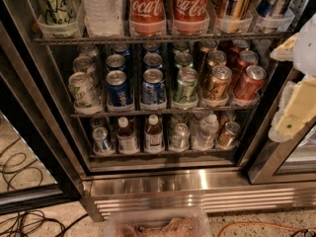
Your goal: Pick green can from top shelf of fridge
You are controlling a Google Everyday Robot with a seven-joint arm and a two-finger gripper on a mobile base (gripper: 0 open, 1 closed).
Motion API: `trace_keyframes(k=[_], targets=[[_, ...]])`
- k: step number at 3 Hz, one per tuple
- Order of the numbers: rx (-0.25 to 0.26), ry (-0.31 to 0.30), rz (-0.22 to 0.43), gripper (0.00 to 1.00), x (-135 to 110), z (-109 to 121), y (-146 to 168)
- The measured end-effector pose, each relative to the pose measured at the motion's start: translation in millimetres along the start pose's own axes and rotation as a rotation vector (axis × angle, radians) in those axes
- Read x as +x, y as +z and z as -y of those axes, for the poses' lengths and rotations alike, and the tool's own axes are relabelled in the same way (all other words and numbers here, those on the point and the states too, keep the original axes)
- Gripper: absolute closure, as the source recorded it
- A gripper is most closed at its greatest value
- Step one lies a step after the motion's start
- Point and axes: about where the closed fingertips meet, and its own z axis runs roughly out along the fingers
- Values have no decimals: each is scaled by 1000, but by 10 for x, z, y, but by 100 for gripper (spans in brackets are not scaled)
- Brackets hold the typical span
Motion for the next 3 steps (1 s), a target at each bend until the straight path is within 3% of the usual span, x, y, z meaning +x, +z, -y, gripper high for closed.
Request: trace_keyframes(k=[1,2,3], targets=[[14,94,111,0,-361,-391,31],[25,131,269,0,-889,-724,137],[15,122,435,0,-1337,-756,253]])
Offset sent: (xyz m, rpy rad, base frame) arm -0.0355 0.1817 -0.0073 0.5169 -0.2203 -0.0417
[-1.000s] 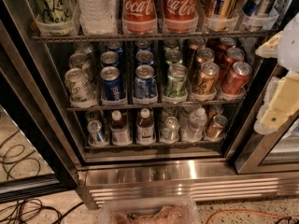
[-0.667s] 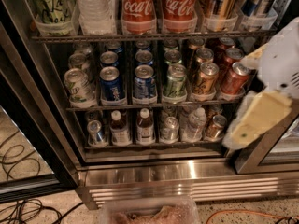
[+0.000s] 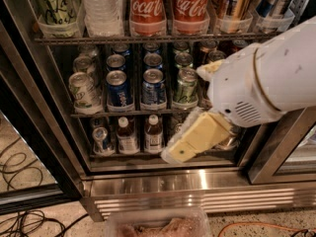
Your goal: Pick green can from top shelf of fridge
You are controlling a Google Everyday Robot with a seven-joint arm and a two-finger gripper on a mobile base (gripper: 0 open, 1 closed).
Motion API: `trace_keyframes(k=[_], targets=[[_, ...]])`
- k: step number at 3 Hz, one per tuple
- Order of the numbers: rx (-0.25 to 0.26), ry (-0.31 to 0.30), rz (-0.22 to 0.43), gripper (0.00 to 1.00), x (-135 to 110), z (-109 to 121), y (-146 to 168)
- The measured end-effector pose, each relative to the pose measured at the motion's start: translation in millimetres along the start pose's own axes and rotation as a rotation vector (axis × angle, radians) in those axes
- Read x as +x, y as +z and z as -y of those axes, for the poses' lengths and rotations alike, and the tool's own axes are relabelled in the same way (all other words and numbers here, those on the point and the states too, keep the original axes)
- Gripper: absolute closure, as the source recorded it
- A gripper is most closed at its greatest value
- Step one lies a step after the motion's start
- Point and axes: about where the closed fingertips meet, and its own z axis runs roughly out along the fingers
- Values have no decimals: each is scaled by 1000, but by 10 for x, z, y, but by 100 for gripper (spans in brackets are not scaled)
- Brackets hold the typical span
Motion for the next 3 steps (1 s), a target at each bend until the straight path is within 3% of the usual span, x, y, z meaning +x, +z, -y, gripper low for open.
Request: trace_keyframes(k=[1,2,3], targets=[[-81,-20,177,0,-363,-127,164],[-81,-20,177,0,-363,-127,165],[-67,-12,258,0,-524,-135,290]])
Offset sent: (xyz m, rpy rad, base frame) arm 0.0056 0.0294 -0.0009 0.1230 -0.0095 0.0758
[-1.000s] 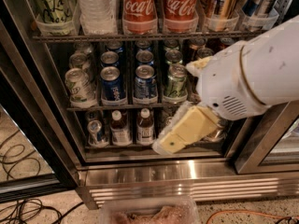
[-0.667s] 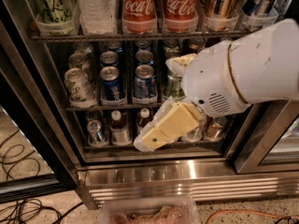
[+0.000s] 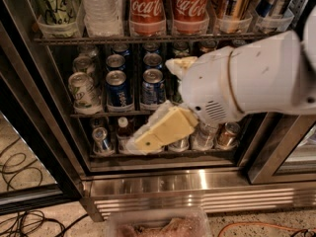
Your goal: Pick green can from top shelf of fridge
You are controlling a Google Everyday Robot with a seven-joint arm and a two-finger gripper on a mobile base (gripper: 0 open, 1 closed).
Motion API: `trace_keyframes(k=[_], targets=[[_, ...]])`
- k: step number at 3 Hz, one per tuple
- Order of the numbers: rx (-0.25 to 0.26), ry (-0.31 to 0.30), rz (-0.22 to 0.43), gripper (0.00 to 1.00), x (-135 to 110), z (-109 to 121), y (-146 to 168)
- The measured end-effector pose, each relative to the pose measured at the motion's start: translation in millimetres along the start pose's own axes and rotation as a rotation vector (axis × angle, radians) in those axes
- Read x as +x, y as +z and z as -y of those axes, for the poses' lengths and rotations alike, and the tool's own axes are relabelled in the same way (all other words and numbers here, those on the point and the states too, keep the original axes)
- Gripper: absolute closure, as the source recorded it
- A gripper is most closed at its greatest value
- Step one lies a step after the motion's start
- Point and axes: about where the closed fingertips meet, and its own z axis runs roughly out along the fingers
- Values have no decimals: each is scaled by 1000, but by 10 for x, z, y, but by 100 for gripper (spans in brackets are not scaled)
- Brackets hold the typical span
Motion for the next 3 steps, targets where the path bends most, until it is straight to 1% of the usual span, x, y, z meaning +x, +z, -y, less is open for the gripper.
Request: trace_keyframes(k=[1,2,3], targets=[[23,31,147,0,-244,87,324],[38,73,253,0,-443,172,544],[44,111,306,0,-745,15,834]])
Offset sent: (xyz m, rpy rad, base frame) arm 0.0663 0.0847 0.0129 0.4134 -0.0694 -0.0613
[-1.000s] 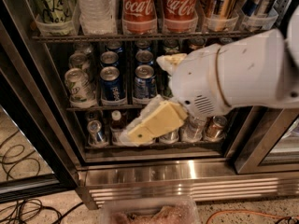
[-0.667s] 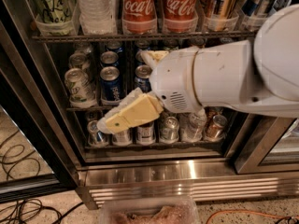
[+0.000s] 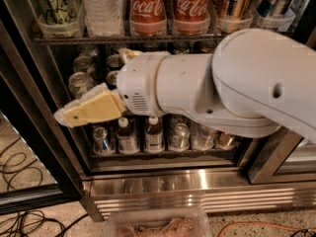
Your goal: Pick green can from top shelf of fridge
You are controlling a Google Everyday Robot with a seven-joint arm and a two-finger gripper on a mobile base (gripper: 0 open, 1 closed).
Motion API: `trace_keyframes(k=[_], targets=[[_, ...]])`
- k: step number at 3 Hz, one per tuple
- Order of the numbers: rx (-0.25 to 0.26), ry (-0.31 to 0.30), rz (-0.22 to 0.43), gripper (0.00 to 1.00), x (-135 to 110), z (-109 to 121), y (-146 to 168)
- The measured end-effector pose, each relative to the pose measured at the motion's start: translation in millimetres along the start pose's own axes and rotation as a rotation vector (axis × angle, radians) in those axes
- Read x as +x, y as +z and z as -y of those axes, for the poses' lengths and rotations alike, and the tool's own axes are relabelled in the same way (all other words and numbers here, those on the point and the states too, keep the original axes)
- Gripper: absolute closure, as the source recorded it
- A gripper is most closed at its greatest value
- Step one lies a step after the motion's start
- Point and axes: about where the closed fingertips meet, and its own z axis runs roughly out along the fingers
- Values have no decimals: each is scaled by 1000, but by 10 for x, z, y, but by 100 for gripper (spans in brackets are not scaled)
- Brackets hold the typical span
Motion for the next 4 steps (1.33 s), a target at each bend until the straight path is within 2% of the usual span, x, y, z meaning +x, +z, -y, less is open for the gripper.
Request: trace_keyframes(k=[1,2,3,4], targets=[[-45,7,3,0,-202,-382,330],[-151,-37,11,0,-348,-683,639],[-161,-45,11,0,-367,-731,671],[-139,-73,42,0,-428,-758,706]])
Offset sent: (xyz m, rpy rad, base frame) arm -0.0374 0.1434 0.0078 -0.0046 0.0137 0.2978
